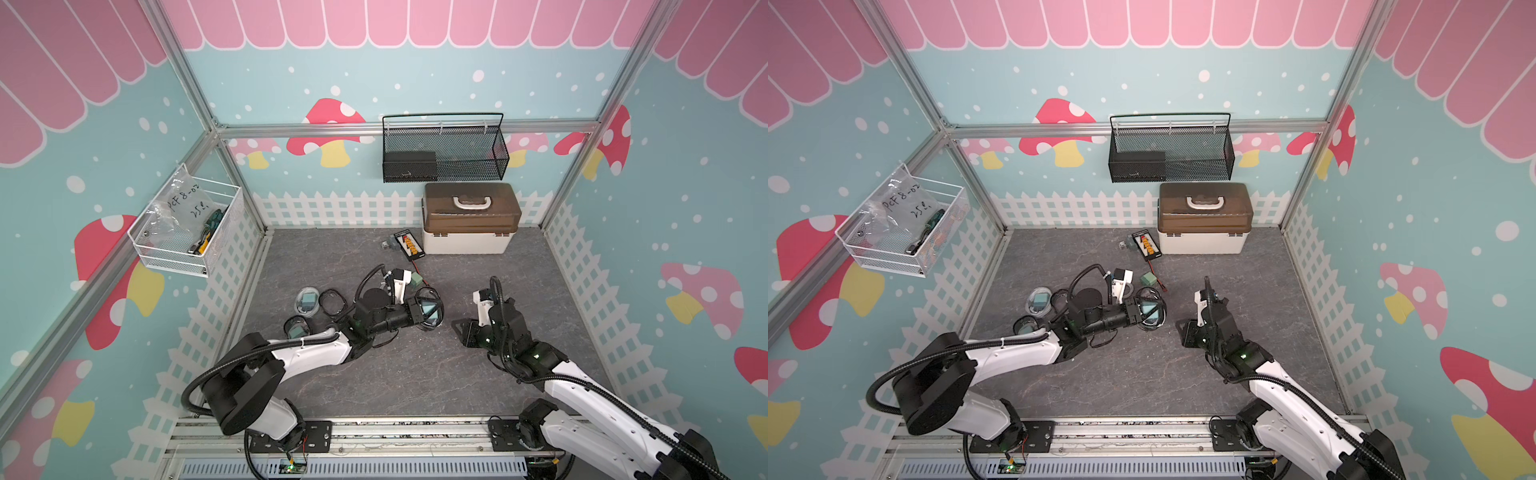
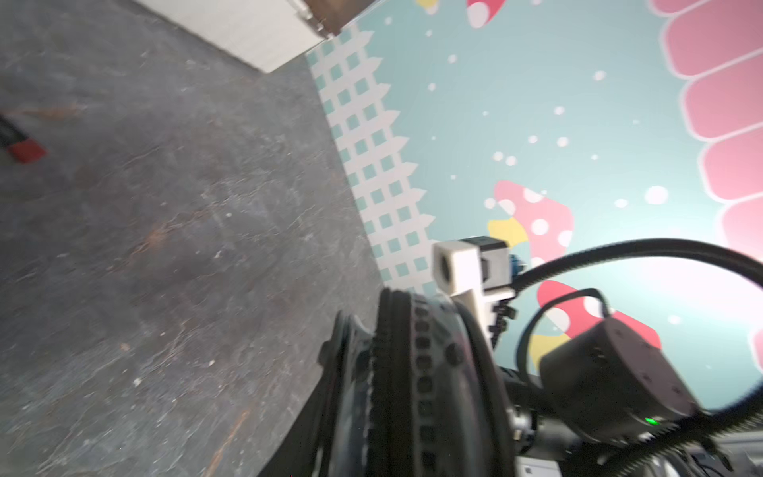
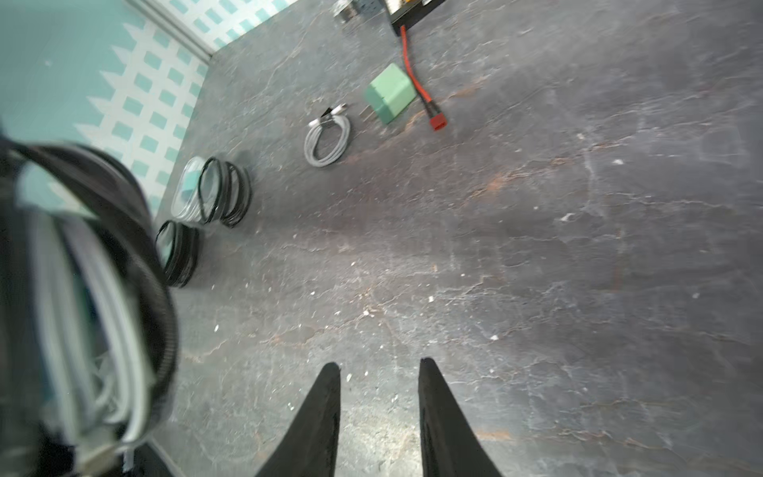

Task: Pack away charging kits
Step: Pick up the storage bag at the center of the board.

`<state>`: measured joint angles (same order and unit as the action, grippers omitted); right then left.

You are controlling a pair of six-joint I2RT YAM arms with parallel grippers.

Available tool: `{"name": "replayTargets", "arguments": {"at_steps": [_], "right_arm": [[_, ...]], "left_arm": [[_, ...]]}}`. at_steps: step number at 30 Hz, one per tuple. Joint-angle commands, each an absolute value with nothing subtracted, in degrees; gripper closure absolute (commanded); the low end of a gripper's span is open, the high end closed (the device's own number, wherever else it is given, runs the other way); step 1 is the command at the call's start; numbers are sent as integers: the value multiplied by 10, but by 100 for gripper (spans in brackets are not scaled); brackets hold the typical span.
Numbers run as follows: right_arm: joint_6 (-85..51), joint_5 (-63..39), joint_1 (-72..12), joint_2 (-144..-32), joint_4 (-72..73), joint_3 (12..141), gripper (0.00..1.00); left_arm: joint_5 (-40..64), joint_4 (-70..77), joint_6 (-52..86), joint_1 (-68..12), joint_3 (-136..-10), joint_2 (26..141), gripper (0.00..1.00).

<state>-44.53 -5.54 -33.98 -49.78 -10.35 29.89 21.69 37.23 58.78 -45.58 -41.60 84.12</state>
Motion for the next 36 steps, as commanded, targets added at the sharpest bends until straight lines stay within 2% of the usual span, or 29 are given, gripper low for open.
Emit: {"name": "replayTargets", "arguments": {"at_steps": [1,4,10,28,33,36], "right_arm": [[-426,-87,-362,-472,-70,324,66],[-426,-135,-370,-450,-31,324,64],[-433,-137,-387,-425,-17,340,64],[-439,-126,-420,-516,24,401,69],[-435,-122,-438,-531,39,414,70],[-433,-115,-443,-535,38,420,77]], "left_arm": [[231,405,558,-453,-398,806,90],[225,418,558,-450,-384,774,90],[230,423,553,-447,-371,742,88],[277,512,590,-448,-369,778,83],[282,533,599,-453,-376,809,78],[285,545,604,-456,-378,818,70]]}}
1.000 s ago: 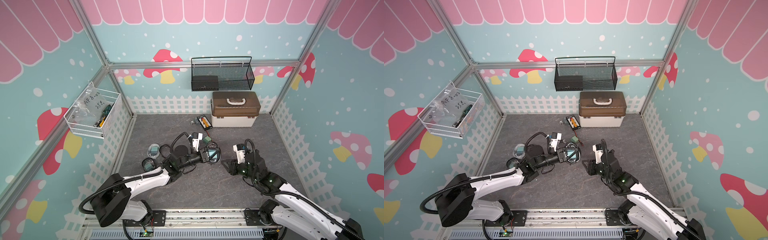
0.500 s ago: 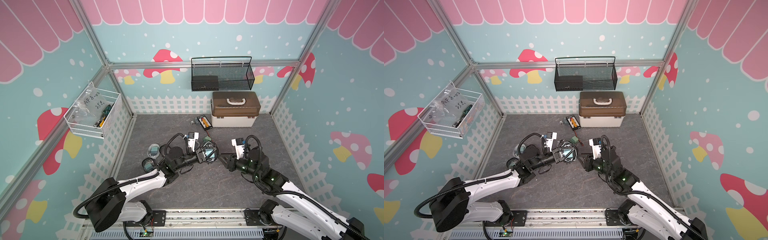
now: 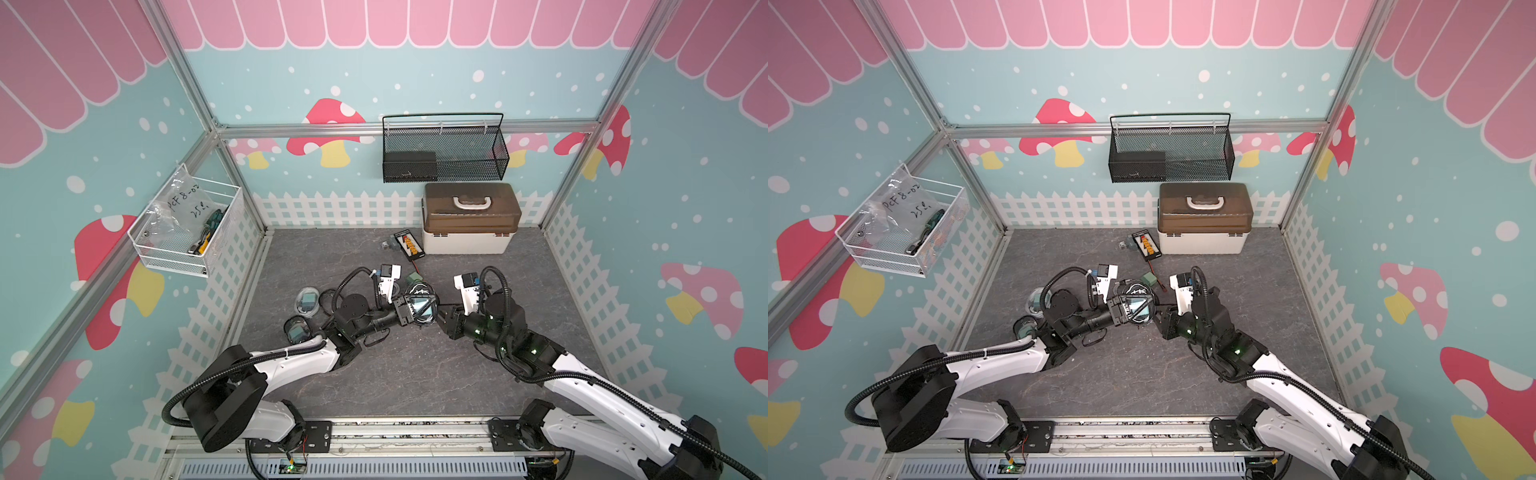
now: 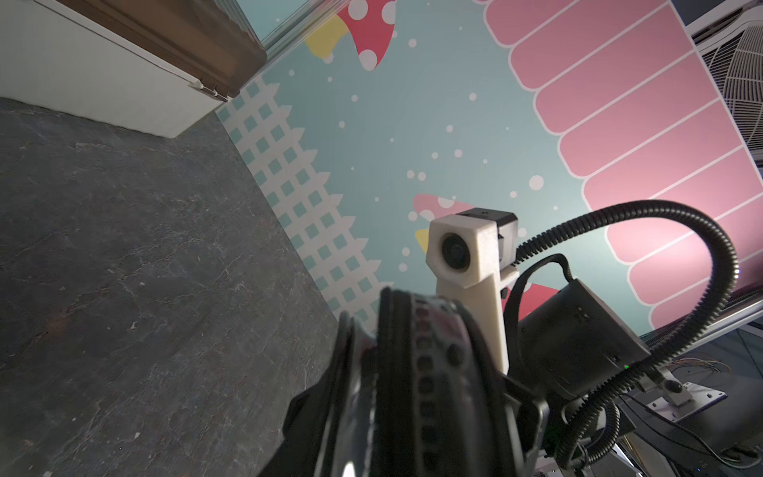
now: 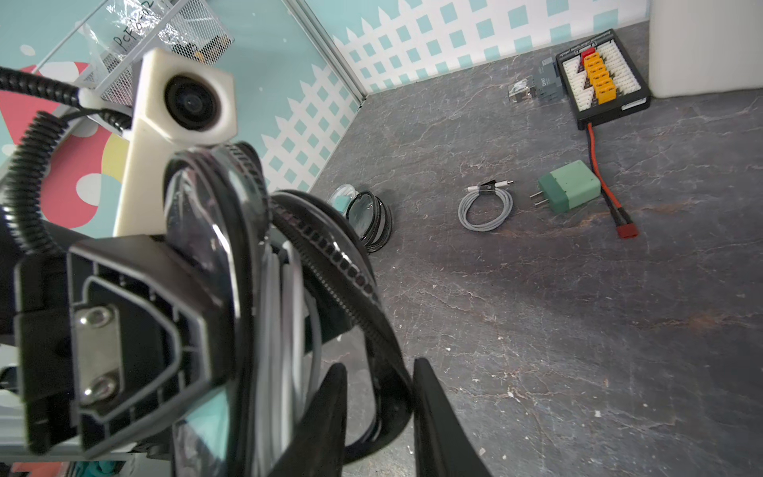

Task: Pack away charging kits
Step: Pick up the storage bag at the center of the board.

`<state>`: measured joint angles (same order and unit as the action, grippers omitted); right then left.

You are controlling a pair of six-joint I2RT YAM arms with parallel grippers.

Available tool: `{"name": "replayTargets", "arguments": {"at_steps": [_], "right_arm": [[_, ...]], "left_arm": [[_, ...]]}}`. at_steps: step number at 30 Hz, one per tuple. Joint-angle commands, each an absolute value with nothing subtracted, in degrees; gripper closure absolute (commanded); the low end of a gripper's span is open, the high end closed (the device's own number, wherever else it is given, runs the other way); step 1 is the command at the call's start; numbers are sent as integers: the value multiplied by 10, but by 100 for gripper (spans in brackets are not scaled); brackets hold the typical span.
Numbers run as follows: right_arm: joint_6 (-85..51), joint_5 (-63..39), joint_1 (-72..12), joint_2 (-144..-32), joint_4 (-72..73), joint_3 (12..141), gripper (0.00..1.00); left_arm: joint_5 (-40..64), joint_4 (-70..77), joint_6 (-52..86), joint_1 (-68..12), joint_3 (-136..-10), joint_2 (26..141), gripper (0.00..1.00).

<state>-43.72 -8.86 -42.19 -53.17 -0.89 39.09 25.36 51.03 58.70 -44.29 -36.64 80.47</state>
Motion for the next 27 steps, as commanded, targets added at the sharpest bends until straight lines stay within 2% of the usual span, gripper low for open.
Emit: {"name": "replayTargets", "arguments": {"at_steps": [1,5,8,11,13,16,27], "right_arm": [[-433,-114,-444,-536,37,422,80],[-434,-105,-445,-541,32,426,91],[-434,-93,-446,-553,17,435,99],[-430,-96,-450,-567,17,443,100],[-424,-92,-455,-570,14,448,100],[-403,-76,-461,-569,-18,465,100],[-368,-24,-466,-577,-99,500,100]], "left_arm": [[286,545,605,-456,-378,817,66],[284,543,603,-459,-377,814,50],[284,543,600,-465,-380,813,43],[285,537,596,-472,-389,818,41],[285,538,596,-474,-392,823,44],[282,539,596,-474,-391,829,61],[274,536,592,-474,-387,825,90]]}}
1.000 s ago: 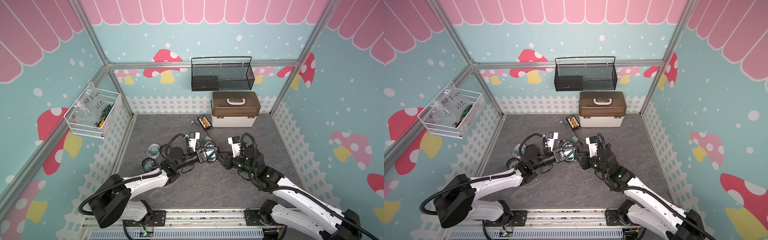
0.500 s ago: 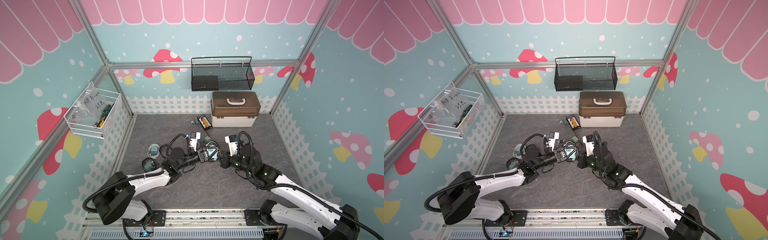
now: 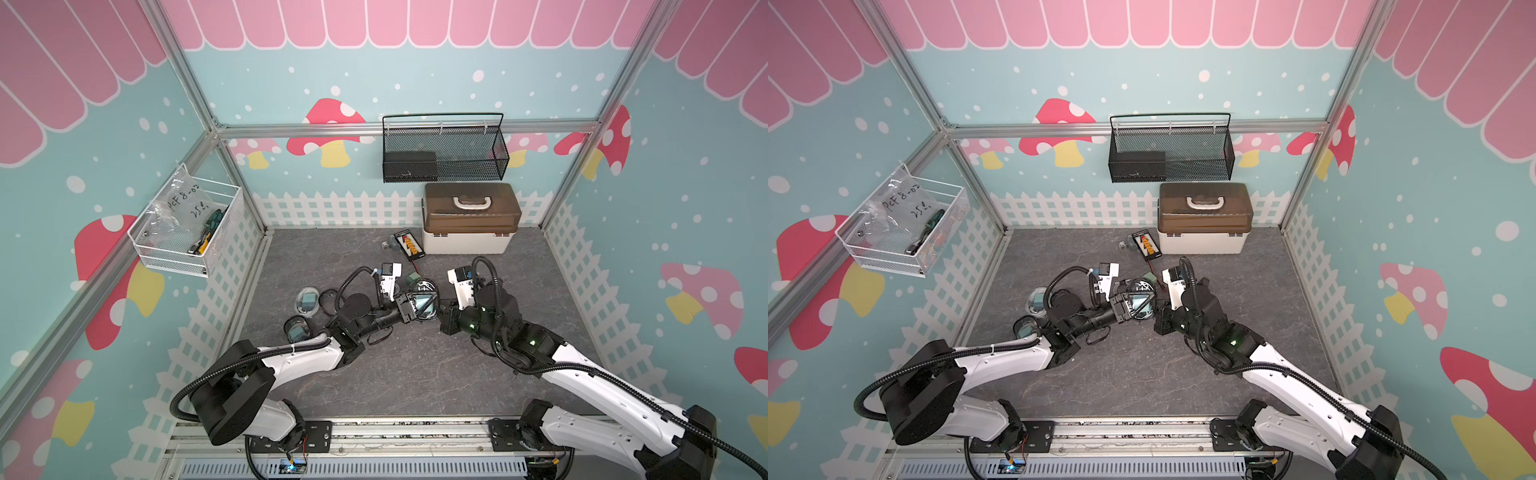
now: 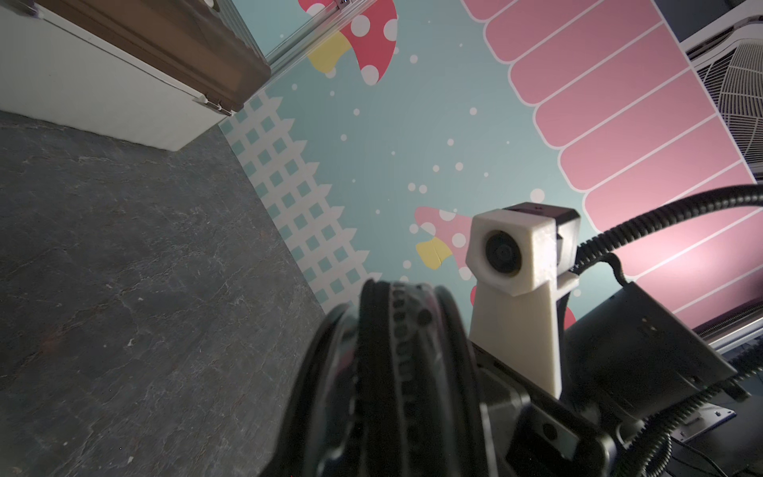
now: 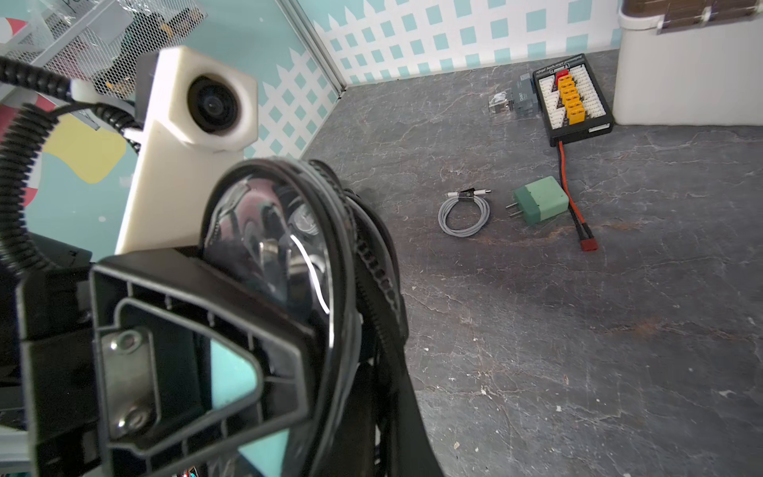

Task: Pack away charging kits
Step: Pick up the storage bag at the center of the board.

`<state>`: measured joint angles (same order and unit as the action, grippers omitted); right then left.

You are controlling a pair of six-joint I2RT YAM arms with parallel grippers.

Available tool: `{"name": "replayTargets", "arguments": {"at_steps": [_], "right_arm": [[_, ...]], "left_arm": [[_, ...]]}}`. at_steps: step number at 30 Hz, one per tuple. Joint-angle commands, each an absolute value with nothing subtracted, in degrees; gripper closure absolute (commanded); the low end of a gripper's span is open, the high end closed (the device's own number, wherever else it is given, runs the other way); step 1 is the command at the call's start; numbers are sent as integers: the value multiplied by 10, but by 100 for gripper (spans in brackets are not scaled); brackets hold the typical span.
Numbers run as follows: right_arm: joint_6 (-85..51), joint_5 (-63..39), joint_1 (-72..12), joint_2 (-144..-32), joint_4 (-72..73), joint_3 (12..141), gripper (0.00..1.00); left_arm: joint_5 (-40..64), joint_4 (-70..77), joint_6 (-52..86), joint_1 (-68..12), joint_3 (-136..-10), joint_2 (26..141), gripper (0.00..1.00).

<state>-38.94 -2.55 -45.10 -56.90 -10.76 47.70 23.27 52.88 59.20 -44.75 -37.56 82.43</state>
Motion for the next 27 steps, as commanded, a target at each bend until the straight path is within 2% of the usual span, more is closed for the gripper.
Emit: {"name": "replayTargets", "arguments": {"at_steps": [1,6,10,14,19,23,27], "right_arm": [[-365,-11,-467,-572,-109,502,97],[-357,46,-467,-532,-162,509,71],[-353,89,-467,-499,-205,513,59],[-350,84,-468,-478,-207,505,58],[-320,57,-509,-485,-134,487,60],[-286,42,-560,-505,-49,477,64],[-246,24,-598,-528,51,464,68]], "left_arm": [[269,533,591,-473,-384,820,92],[251,531,603,-451,-364,802,98],[232,506,604,-425,-366,784,98],[171,406,569,-417,-391,746,100],[31,278,515,-430,-417,669,100],[-68,241,471,-461,-424,625,100],[-110,243,392,-493,-444,599,100]]}}
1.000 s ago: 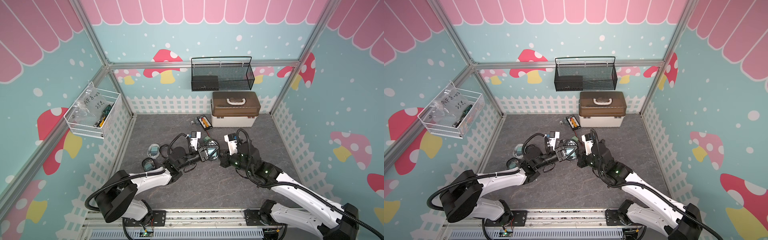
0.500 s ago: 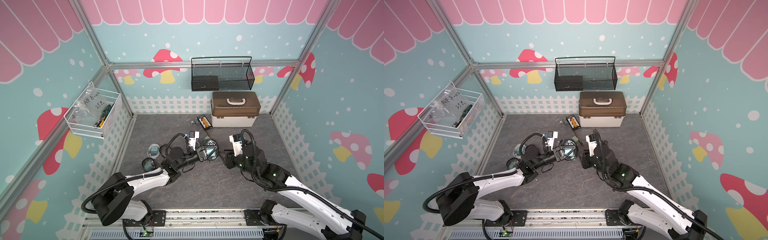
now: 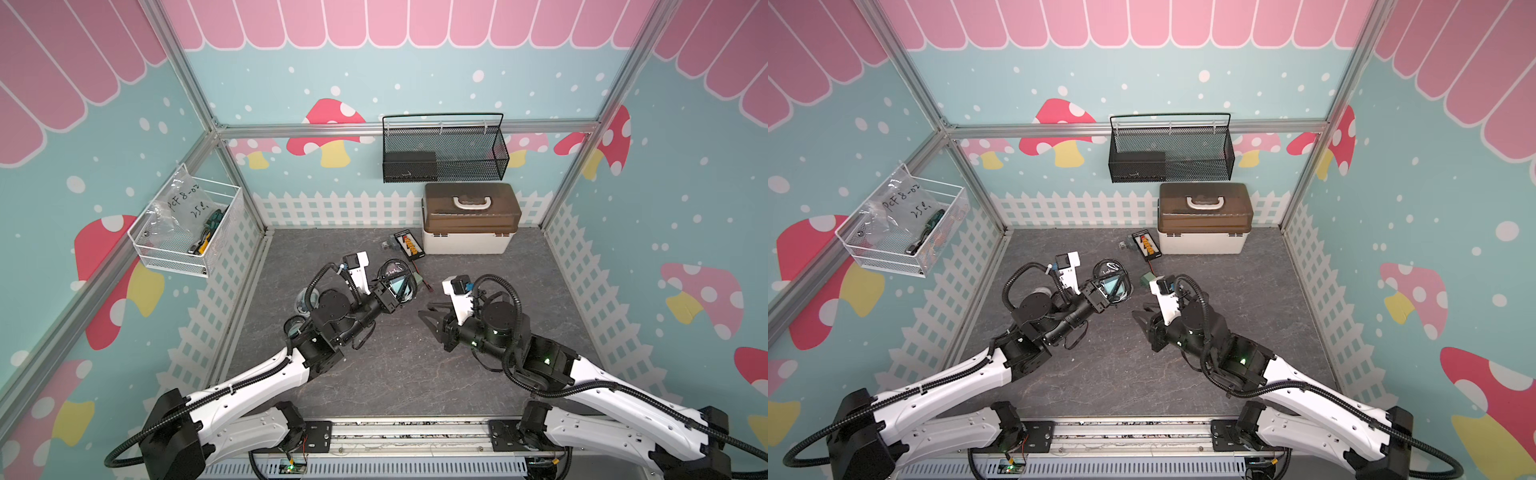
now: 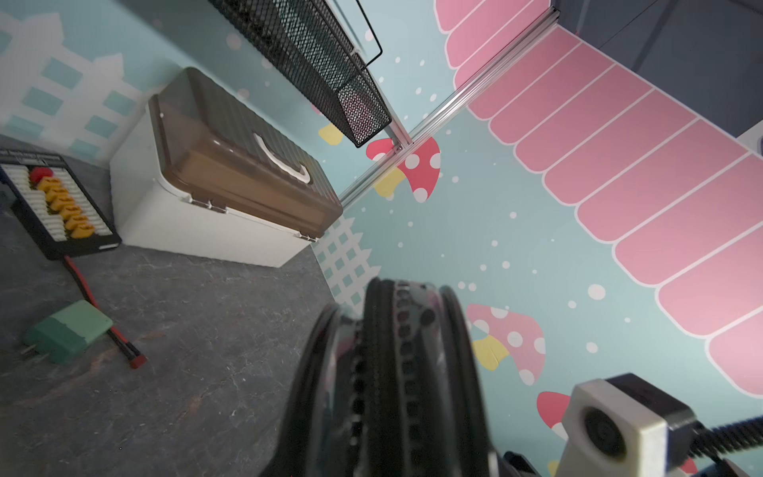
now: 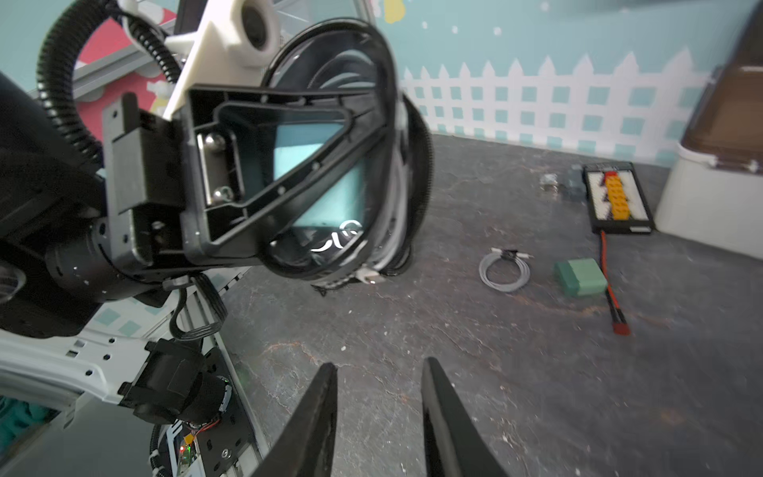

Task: Pack away charging kits
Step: Pick up the storage bag at the center of the board.

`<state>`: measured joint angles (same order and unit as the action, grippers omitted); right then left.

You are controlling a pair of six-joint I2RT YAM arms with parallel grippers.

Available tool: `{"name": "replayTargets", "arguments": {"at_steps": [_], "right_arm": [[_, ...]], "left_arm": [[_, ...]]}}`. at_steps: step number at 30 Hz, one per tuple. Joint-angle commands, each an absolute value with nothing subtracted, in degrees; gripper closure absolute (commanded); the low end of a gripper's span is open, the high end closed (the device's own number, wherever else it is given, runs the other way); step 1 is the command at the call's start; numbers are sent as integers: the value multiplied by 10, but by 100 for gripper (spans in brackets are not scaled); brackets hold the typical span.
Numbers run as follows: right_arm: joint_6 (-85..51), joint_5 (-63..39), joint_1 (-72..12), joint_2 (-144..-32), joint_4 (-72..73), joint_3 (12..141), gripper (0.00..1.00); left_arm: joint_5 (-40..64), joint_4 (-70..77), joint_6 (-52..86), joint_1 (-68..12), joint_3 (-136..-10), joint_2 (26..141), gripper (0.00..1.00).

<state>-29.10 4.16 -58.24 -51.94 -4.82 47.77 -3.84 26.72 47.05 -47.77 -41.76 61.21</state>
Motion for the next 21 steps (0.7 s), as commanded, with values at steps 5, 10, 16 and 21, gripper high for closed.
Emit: {"name": "replayTargets", "arguments": {"at_steps": [5,10,16,21], "right_arm": [[-200,-19,-611,-520,203,417,68],[-162,-10,-613,-482,290,371,64],[-137,-27,-613,-488,292,385,64],[-134,-20,-614,-524,294,414,64]], "left_arm": [[-45,380,222,-519,-435,584,100],[3,363,176,-522,-485,582,100],[24,360,170,-525,-515,598,100],[15,360,173,-527,-522,605,100]]}}
